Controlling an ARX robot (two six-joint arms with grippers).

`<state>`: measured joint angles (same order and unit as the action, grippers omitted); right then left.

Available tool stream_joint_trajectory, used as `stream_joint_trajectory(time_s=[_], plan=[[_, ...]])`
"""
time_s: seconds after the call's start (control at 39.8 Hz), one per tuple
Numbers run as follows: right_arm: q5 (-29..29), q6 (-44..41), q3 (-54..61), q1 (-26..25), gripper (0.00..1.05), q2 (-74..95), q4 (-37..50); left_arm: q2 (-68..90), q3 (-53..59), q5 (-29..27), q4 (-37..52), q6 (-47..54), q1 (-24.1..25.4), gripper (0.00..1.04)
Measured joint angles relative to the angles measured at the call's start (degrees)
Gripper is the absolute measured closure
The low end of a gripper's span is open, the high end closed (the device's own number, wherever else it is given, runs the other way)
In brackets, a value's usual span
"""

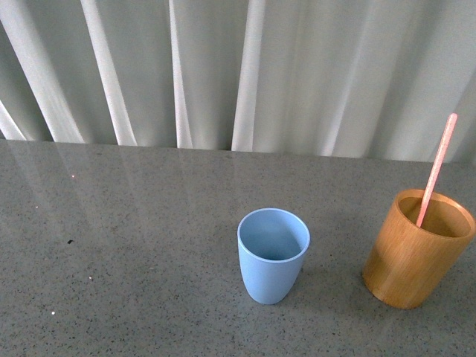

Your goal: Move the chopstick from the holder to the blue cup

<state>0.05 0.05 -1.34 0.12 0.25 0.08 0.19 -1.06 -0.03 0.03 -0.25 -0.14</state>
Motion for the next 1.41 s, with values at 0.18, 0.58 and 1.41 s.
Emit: stream_joint_trajectory(time_s=[0.18,0.58,1.41], plan=[[-2.23,3.04,-3.67,-2.67,0.1,16.5,-1.92,-0.07,0.0,0.02,0.0,0.0,0.0,0.07],[-10.8,2.78,-7.98,-7.28,0.1,67.01,47.71,-0.02,0.0,0.02,0.0,-0.02,0.0,0.07],[-8.79,2.19,-24.44,-2.99,0.1,105.2,70.05,-0.02,0.0,0.02,0.0,0.0,0.0,0.07]])
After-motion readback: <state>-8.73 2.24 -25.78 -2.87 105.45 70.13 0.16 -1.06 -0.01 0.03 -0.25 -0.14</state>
